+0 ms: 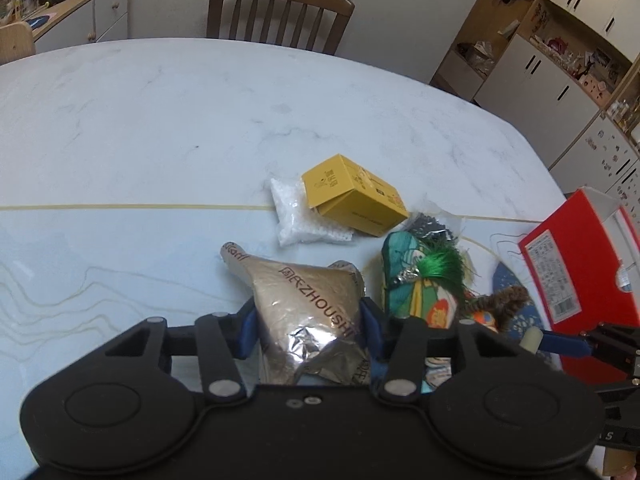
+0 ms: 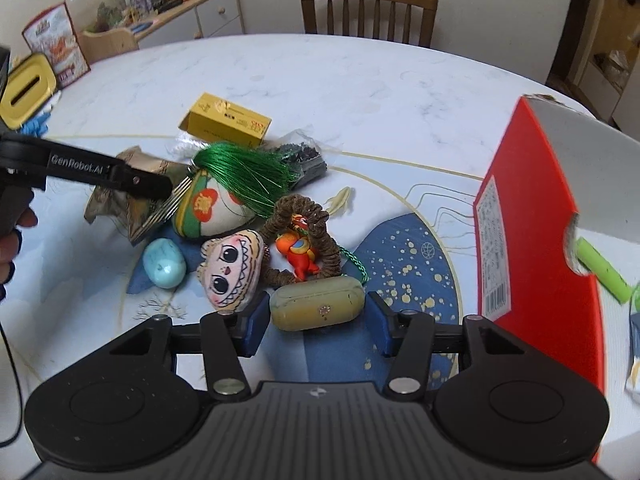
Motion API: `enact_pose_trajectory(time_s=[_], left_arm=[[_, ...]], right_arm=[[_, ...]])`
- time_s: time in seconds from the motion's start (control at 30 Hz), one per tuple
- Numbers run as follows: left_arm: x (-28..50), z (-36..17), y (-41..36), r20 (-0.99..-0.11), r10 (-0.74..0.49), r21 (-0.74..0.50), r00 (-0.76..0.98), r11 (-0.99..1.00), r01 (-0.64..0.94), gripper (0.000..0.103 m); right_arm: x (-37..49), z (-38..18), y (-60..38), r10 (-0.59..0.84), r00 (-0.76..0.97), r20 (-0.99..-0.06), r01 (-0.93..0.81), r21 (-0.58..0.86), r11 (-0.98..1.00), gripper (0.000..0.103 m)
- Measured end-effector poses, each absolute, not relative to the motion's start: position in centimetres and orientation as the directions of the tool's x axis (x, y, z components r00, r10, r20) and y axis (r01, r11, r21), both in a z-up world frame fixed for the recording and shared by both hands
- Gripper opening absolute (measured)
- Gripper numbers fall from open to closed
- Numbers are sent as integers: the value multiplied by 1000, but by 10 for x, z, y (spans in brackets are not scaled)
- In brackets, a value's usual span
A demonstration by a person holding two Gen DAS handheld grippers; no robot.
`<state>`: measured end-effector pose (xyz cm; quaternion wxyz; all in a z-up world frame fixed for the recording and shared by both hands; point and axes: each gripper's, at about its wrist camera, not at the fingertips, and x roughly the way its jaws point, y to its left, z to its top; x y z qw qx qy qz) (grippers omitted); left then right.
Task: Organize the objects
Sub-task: 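Grasp the gold foil bag with the left gripper while the right grasps the yellow soap bar, then carry the foil bag and soap bar into the shoebox with both grippers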
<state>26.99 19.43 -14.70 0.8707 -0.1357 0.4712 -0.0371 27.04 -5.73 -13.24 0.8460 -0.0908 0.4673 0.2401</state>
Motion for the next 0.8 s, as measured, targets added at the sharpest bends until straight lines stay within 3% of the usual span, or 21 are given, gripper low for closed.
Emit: enact_pose_trajectory(time_s=[0.37, 0.8], left_arm=[[230, -90, 185, -754, -234, -324, 614, 945, -38, 49], [206, -36, 120, -704, -330, -359, 629, 929, 85, 49]], right_arm=[[243, -85, -75, 359, 483, -799, -489, 94, 867, 51], [221, -22, -120, 429, 541, -724, -504, 129, 854, 51]])
